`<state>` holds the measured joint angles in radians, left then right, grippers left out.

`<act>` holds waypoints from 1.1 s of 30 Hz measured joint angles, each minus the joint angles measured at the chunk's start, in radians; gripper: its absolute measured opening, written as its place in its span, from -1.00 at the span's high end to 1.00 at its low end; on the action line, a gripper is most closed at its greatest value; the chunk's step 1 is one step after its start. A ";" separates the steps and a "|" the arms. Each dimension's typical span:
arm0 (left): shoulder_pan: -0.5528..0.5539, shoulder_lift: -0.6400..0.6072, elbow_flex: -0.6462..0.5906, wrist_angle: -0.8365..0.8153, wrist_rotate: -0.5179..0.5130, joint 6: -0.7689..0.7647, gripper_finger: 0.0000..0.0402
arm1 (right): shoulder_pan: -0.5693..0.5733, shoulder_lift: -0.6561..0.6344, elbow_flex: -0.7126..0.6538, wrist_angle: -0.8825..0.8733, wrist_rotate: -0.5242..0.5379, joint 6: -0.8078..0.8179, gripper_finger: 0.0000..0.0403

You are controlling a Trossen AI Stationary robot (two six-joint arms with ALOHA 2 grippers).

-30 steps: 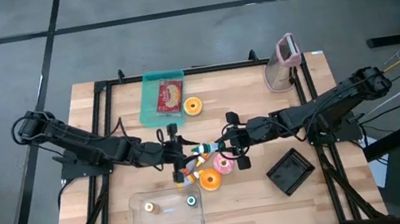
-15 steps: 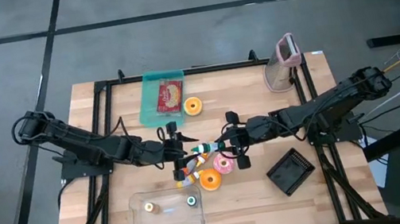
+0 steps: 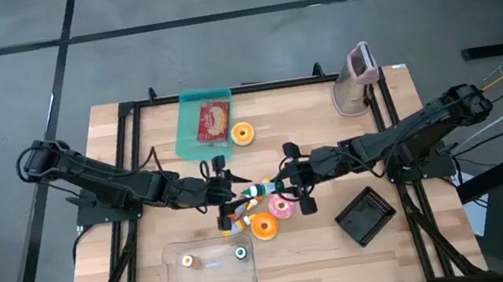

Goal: Pick & Place Food Item
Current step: Put the green food coloring bottle into the transparent bin

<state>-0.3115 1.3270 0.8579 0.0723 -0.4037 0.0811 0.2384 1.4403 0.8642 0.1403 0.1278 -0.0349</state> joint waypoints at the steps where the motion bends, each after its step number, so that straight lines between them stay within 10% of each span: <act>1: 0.001 0.000 0.000 0.000 0.002 0.000 0.02 | -0.001 0.000 0.000 0.000 0.000 0.000 0.46; 33: 0.026 0.009 0.000 0.013 0.009 0.013 0.19 | -0.009 0.000 0.000 0.001 -0.011 -0.003 0.46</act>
<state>-0.2852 1.3357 0.8577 0.0856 -0.3948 0.0944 0.2291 1.4403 0.8642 0.1413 0.1169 -0.0383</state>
